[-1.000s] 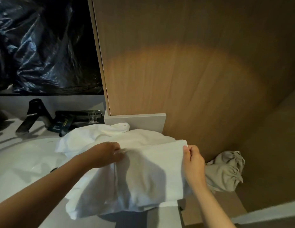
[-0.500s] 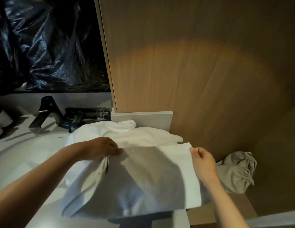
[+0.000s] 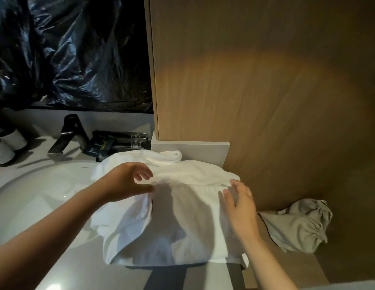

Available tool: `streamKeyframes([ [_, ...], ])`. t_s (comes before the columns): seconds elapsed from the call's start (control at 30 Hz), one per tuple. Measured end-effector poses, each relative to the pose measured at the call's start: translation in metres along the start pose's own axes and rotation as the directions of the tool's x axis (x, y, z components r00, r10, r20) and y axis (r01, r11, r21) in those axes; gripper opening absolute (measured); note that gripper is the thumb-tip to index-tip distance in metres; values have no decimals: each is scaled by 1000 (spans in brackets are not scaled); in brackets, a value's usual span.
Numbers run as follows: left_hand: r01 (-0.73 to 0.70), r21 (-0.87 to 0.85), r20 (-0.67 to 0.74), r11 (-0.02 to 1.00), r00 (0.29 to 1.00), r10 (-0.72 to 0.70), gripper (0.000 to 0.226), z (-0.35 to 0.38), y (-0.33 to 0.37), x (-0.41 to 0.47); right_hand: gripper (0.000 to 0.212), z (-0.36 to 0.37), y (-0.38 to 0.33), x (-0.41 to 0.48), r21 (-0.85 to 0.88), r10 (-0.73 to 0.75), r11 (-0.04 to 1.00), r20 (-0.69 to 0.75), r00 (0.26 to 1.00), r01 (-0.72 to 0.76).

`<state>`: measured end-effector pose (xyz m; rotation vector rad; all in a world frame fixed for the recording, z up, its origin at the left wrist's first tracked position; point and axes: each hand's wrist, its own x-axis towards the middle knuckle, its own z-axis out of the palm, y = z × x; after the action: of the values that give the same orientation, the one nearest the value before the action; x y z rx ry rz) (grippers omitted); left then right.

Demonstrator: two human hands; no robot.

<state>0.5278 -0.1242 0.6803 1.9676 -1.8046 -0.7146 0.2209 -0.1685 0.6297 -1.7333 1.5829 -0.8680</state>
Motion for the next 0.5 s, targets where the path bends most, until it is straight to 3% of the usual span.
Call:
streamKeyframes([
  [0.1, 21, -76, -165, 997, 986, -33, 23, -9, -7, -32, 25, 19, -26, -8, 89, -110, 991, 153, 982, 97],
  [0.3, 99, -256, -233, 962, 959, -161, 28, 5, -42, -92, 21, 43, -57, -17, 220, -216, 964, 337, 916, 147],
  [0.4, 137, -305, -239, 943, 947, -215, 14, 25, -58, -113, 26, 55, -61, -20, 132, -170, 984, 446, 879, 123],
  [0.5, 163, -355, -239, 921, 936, -258, 9, 45, -67, -128, 46, 63, -64, -27, 40, -104, 994, 525, 845, 97],
])
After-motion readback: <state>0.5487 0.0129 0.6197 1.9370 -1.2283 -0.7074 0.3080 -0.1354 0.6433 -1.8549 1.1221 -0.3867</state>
